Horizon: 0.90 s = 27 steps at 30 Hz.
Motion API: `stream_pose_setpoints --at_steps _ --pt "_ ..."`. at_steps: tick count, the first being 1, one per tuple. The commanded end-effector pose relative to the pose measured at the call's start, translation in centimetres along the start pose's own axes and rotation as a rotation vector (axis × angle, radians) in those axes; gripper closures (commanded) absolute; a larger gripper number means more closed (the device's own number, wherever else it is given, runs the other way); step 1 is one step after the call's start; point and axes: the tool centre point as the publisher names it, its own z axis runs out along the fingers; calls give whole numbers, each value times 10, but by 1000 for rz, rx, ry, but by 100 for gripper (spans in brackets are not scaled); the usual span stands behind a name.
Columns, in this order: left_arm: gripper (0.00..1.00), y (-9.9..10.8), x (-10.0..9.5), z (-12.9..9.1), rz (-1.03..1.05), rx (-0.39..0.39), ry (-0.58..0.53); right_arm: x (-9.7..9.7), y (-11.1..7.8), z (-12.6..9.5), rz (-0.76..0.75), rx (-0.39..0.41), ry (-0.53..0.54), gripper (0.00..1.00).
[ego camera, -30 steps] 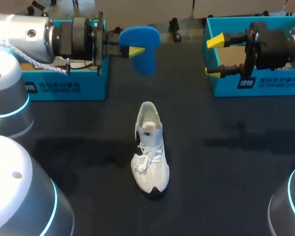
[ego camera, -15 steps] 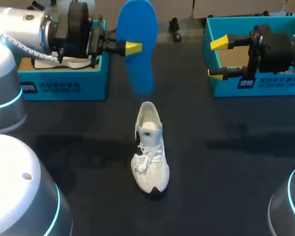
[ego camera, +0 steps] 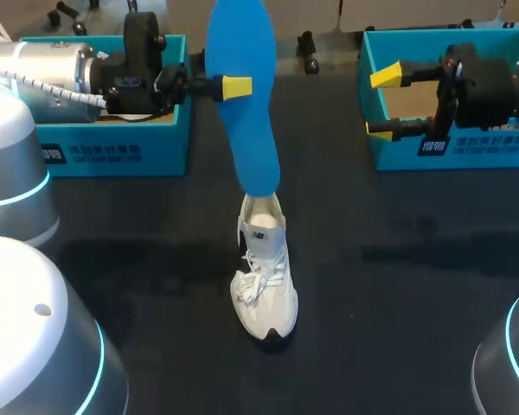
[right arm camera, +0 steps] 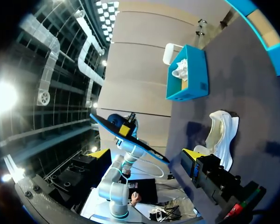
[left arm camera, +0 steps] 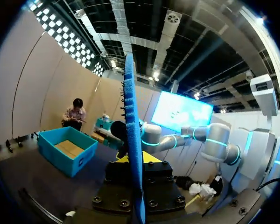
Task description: Take the shoe out of the shoebox, open the shoe tongue, remove and reinsert the insole, then place the shoe into the shoebox
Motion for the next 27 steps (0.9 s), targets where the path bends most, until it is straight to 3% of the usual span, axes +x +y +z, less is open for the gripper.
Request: stream_pose_setpoints --at_steps 1,5,6,11,27 --pt "100 2 0 2 -336 72 -18 0 0 1 1 -2 -2 0" --pt "100 2 0 2 -336 72 -18 0 0 1 1 -2 -2 0" --pt "100 4 -1 2 -349 30 -21 0 0 1 1 -2 -2 0" --pt "100 8 -1 0 -490 -19 -26 0 0 1 1 -2 -2 0" --pt "100 25 -8 1 -773 -36 26 0 0 1 1 -2 -2 0"
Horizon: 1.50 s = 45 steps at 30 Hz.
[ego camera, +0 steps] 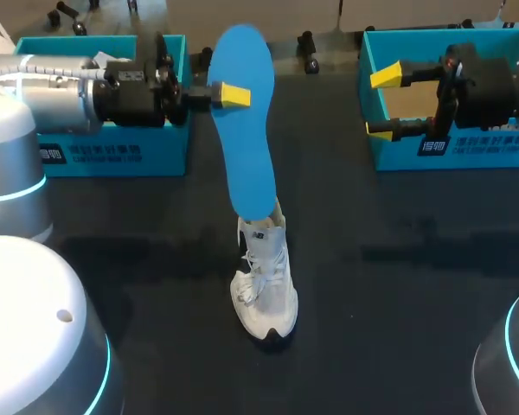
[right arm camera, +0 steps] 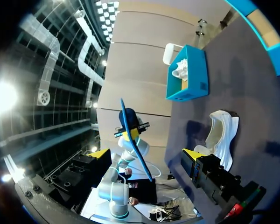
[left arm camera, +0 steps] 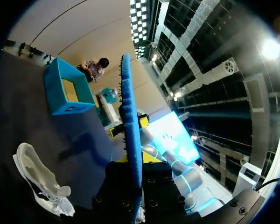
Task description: Take the shoe out of the shoebox, open the shoe tongue, remove and reinsert the insole, then place the shoe into the shoebox
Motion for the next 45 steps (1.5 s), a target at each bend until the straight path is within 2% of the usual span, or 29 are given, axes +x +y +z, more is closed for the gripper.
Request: stream_pose_setpoints --at_steps 1,10,16,25,34,37,45 --pt "100 -1 -9 5 -58 -14 10 0 0 1 1 -2 -1 0" --pt "100 4 -28 15 -155 -36 14 6 -4 9 -7 -7 -29 0" --pt "100 4 -39 19 -213 -35 28 19 -11 17 -6 -15 -105 0" --pt "100 3 -54 26 -259 -37 34 42 -22 29 1 -74 -286 0" --pt "100 5 -62 31 -303 -76 43 66 -21 36 41 -68 -505 0" --pt "100 6 -64 32 -295 -64 29 71 -20 38 59 -64 -581 0" --pt "100 6 -64 32 -295 -64 29 77 -21 42 88 -49 -790 0"
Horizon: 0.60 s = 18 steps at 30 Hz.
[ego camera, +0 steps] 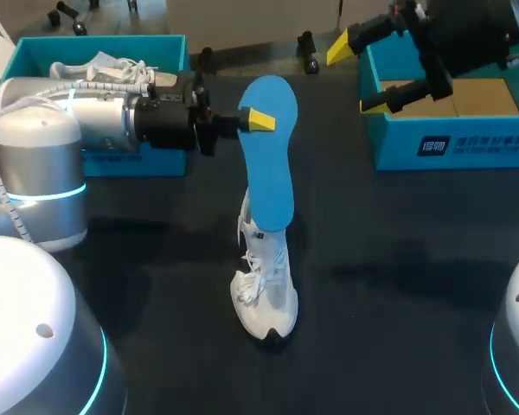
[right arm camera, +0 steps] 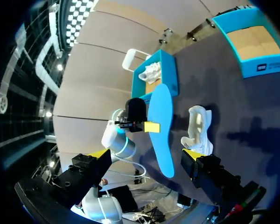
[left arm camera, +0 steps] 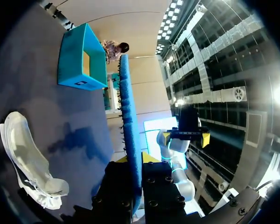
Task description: Take the shoe out of the shoebox, open the shoe tongue, remove and reinsert the insole, then place the shoe into the shoebox
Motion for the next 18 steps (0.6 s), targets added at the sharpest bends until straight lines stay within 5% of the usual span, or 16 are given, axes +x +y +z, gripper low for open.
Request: stream_pose_setpoints --at_steps 1,18 --pt "100 -1 -1 1 0 -2 0 8 3 0 10 8 -291 0" --pt "100 -1 -1 1 0 -2 0 30 6 9 -107 -55 -448 0"
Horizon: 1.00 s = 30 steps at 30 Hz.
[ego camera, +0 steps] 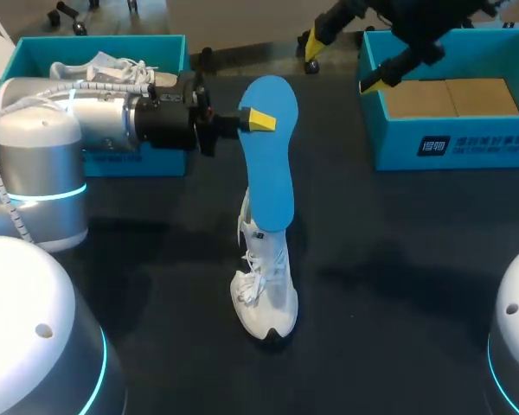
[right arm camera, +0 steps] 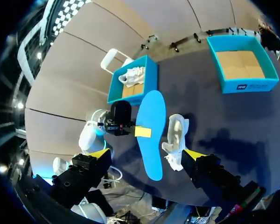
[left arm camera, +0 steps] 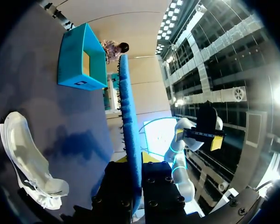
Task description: Take the shoe out of the shoebox, open the shoe tongue, remove and reinsert the insole, then place the shoe into the shoebox
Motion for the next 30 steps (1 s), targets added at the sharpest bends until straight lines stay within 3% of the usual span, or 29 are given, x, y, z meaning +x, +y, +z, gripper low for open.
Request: stream_pose_setpoints --at_steps 1,15,30 --pt "100 -1 -1 1 0 -2 -1 11 3 2 -7 9 -158 0" --pt "100 -1 -1 1 0 -2 -1 32 11 21 -26 72 -363 0" --pt "100 -1 -1 1 0 -2 -1 35 15 26 -21 110 -561 0"
